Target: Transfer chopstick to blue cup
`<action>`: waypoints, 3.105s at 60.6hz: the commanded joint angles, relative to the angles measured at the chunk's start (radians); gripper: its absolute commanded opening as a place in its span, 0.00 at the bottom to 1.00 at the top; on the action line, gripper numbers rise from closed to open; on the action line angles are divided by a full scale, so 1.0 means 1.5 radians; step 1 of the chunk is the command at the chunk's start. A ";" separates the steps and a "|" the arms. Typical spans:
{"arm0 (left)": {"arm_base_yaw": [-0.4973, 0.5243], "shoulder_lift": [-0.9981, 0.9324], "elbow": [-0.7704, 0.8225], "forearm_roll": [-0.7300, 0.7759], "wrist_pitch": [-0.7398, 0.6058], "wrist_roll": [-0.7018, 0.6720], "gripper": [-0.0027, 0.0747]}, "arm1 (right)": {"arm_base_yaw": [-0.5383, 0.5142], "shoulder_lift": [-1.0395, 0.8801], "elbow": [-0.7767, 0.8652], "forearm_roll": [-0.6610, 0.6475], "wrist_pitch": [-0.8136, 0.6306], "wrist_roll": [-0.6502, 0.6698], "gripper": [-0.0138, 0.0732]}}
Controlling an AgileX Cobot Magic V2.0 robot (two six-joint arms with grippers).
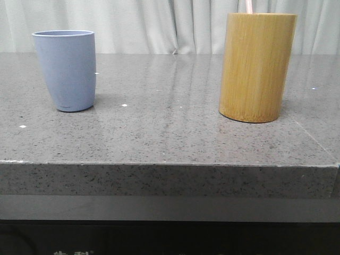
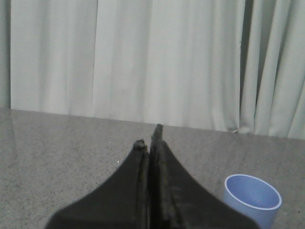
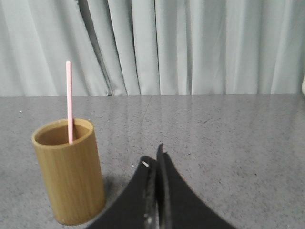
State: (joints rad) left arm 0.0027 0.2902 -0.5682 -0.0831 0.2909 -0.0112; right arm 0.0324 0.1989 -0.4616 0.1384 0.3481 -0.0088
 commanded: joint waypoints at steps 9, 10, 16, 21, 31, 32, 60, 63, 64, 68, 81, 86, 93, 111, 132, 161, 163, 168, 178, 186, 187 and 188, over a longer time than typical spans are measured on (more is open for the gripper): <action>0.000 0.171 -0.105 0.005 -0.019 -0.006 0.01 | -0.005 0.177 -0.147 0.017 -0.030 -0.001 0.06; 0.000 0.180 -0.106 0.005 -0.019 -0.006 0.01 | -0.005 0.186 -0.151 0.017 -0.030 -0.001 0.06; 0.000 0.213 -0.109 0.005 -0.025 -0.006 0.01 | -0.005 0.209 -0.162 0.017 -0.033 -0.001 0.06; 0.000 0.225 -0.109 0.005 -0.025 -0.006 0.02 | -0.005 0.210 -0.161 0.017 -0.032 -0.002 0.08; 0.000 0.229 -0.109 0.009 -0.025 -0.006 0.36 | -0.005 0.210 -0.161 0.017 -0.031 -0.002 0.43; 0.000 0.229 -0.109 0.009 -0.025 -0.006 0.40 | -0.005 0.210 -0.161 0.017 -0.031 -0.002 0.47; 0.000 0.229 -0.108 -0.008 -0.034 -0.006 0.84 | -0.005 0.210 -0.161 0.017 -0.031 -0.002 0.89; 0.000 0.229 -0.108 -0.018 -0.034 -0.006 0.83 | -0.005 0.210 -0.161 0.017 -0.031 -0.002 0.89; 0.000 0.229 -0.110 -0.018 -0.032 -0.003 0.82 | -0.005 0.210 -0.161 0.017 -0.031 -0.002 0.89; -0.002 0.240 -0.133 -0.017 -0.008 0.044 0.79 | -0.005 0.210 -0.161 0.017 -0.031 -0.002 0.89; -0.022 0.358 -0.317 -0.022 0.195 0.108 0.76 | -0.005 0.210 -0.161 0.017 -0.031 -0.002 0.89; -0.059 0.417 -0.383 -0.022 0.270 0.113 0.76 | -0.005 0.210 -0.161 0.017 -0.031 -0.002 0.89; -0.134 0.496 -0.449 -0.022 0.291 0.144 0.76 | -0.005 0.210 -0.161 0.017 -0.031 -0.002 0.89; -0.304 0.700 -0.662 0.013 0.472 0.129 0.76 | -0.005 0.210 -0.161 0.017 -0.024 -0.002 0.89; -0.325 0.875 -0.775 0.013 0.581 0.116 0.71 | -0.005 0.210 -0.161 0.017 -0.008 -0.002 0.89; -0.325 0.969 -0.776 0.002 0.607 0.116 0.65 | -0.005 0.210 -0.161 0.017 -0.012 -0.002 0.89; -0.325 0.972 -0.776 0.002 0.608 0.116 0.61 | -0.005 0.210 -0.161 0.017 -0.012 -0.002 0.89; -0.325 0.976 -0.776 0.002 0.611 0.116 0.47 | -0.005 0.210 -0.161 0.017 -0.012 -0.002 0.89; -0.325 0.980 -0.776 0.003 0.607 0.117 0.11 | -0.005 0.210 -0.161 0.017 -0.012 -0.002 0.89; -0.325 0.980 -0.779 0.003 0.611 0.125 0.01 | -0.005 0.210 -0.161 0.017 -0.012 -0.002 0.89; -0.325 0.980 -0.782 0.003 0.613 0.125 0.01 | -0.005 0.210 -0.161 0.017 -0.012 -0.002 0.89; -0.325 0.980 -0.783 0.003 0.615 0.125 0.01 | -0.005 0.210 -0.161 0.017 -0.011 -0.002 0.89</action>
State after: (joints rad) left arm -0.4773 1.8076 -1.7040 -0.0647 1.2325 0.1723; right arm 0.0324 0.5022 -0.6686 0.1588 0.4071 -0.0088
